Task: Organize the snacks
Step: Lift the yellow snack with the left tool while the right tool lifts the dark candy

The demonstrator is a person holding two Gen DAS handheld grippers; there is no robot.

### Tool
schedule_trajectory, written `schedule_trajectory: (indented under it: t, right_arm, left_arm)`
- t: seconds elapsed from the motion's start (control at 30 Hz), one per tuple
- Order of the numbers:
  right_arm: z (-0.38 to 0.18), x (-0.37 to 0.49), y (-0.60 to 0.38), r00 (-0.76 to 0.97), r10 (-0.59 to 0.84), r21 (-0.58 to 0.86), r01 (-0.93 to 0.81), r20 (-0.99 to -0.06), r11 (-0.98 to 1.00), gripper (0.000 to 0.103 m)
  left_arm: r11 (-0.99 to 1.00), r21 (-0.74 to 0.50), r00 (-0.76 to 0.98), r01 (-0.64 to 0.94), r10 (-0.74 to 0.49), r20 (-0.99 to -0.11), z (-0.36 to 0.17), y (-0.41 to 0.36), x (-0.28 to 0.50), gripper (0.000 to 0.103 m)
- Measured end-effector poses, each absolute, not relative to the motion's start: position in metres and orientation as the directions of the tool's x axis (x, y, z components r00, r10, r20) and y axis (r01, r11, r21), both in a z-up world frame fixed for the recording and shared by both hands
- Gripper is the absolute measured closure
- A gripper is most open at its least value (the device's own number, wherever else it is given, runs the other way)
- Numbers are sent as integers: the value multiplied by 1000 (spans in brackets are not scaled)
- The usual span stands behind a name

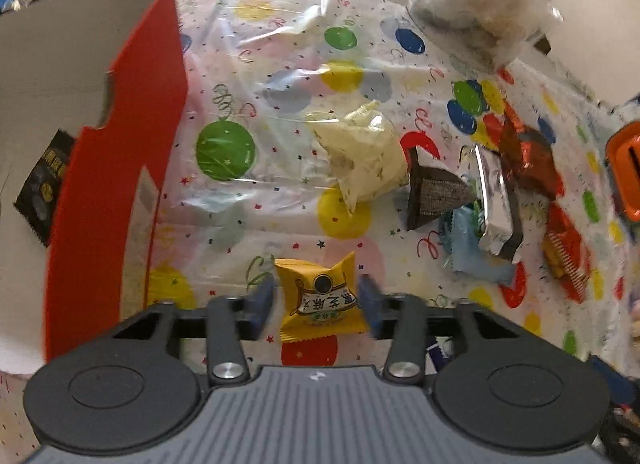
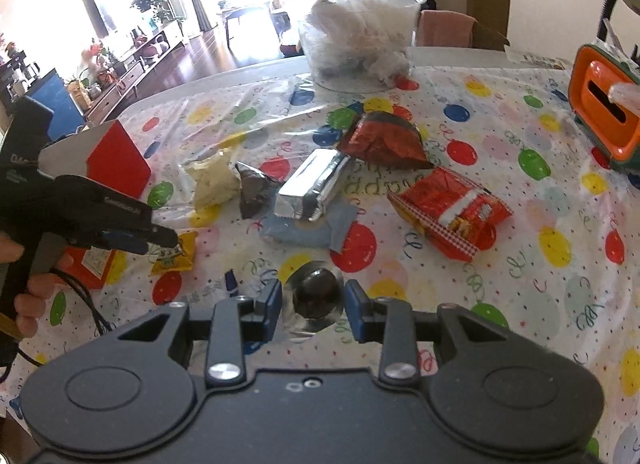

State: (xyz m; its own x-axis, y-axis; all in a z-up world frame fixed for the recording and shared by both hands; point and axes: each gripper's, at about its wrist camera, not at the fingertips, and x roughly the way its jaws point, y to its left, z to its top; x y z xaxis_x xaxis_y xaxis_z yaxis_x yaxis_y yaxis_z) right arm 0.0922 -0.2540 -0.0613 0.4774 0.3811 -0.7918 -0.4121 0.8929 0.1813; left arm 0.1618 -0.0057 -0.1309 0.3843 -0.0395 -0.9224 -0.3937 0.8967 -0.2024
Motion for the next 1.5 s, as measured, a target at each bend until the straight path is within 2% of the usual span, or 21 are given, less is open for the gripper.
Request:
schedule_trajectory:
  t: [0.2, 0.27, 0.33, 0.63, 1.1, 1.5]
  right_arm:
    - [-67, 93, -269, 468, 367, 176, -402, -804, 898, 70]
    - [-67, 94, -272, 467, 367, 175, -403, -805, 898, 70]
    - [-67, 96, -275, 466, 367, 174, -407, -805, 897, 70]
    - [-68, 101, -276, 456, 379, 172, -432, -805, 885, 70]
    - [-38, 94, -225, 465, 447, 177, -515, -764, 838, 70]
    - [-1, 77, -141, 437, 550, 199, -625, -711, 755, 70]
  left_arm:
    - [899, -143, 349, -414, 12, -937, -147, -22, 172, 47]
    - [900, -128, 346, -416, 26, -938, -148, -25, 173, 56]
    - [904, -115, 347, -411, 39, -937, -147, -28, 174, 60]
    - [898, -146, 381, -416, 26, -924, -140, -24, 166, 68]
    - [900, -230, 496, -371, -17, -868, -66, 1, 112, 68]
    - [910, -226, 578, -347, 18, -816, -12, 47, 57, 68]
